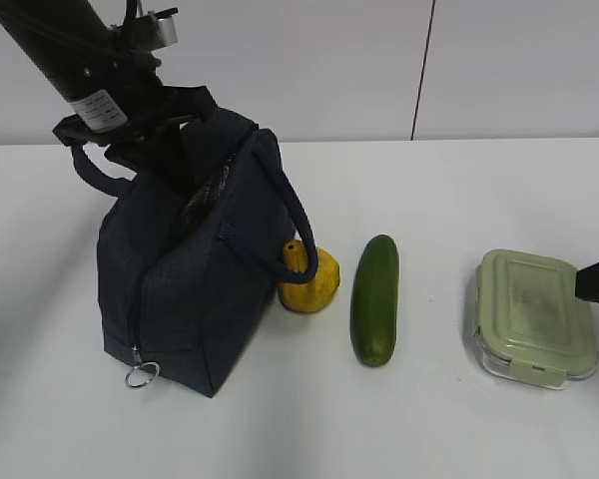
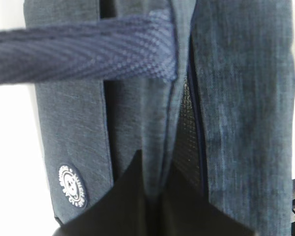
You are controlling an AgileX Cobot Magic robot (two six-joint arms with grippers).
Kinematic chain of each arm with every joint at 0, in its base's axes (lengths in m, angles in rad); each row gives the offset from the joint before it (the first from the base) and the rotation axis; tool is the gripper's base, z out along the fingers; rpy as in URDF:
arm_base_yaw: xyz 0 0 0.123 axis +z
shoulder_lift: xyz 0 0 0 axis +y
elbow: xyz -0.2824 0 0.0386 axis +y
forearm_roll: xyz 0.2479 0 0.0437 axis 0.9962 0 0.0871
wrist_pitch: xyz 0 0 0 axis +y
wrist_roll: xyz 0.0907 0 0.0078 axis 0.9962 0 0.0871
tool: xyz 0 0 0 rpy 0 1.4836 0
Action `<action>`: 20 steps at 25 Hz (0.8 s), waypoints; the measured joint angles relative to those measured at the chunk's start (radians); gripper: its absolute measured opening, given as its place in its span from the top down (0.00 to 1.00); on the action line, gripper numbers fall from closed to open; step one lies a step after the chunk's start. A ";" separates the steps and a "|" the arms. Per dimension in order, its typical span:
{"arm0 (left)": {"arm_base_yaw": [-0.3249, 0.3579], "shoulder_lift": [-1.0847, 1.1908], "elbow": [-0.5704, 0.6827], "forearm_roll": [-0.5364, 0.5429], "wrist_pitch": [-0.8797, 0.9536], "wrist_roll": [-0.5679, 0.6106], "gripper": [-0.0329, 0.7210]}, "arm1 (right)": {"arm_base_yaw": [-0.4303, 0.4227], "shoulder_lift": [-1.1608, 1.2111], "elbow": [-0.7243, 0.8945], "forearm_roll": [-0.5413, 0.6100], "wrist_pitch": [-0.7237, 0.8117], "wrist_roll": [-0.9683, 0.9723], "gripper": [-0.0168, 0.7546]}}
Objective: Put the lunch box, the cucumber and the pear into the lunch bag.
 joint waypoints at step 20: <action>0.000 0.000 0.000 -0.002 0.001 0.000 0.95 | -0.235 0.496 -0.244 0.054 0.179 -0.064 0.36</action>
